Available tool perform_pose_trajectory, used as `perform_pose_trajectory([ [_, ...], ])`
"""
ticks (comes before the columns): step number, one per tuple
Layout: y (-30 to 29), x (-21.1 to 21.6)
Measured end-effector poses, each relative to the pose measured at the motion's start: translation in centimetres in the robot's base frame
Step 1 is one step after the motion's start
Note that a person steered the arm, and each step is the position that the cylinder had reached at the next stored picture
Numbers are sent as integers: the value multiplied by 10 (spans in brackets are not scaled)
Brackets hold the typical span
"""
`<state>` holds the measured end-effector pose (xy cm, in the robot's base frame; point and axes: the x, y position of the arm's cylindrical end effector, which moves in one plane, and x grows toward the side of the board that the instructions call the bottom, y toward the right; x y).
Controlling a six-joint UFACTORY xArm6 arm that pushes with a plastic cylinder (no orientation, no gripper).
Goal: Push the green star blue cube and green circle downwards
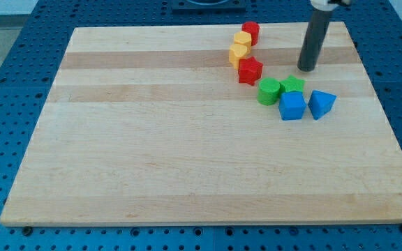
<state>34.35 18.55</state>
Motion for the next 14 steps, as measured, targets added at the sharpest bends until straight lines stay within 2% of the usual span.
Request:
perform_pose_trajectory([
  [2,-28,34],
  [4,-64,35],
  [6,-64,36],
  [8,-84,105],
  [9,-65,90],
  [10,-45,53],
  [11,-48,34],
  [12,-77,46],
  [14,-104,102],
])
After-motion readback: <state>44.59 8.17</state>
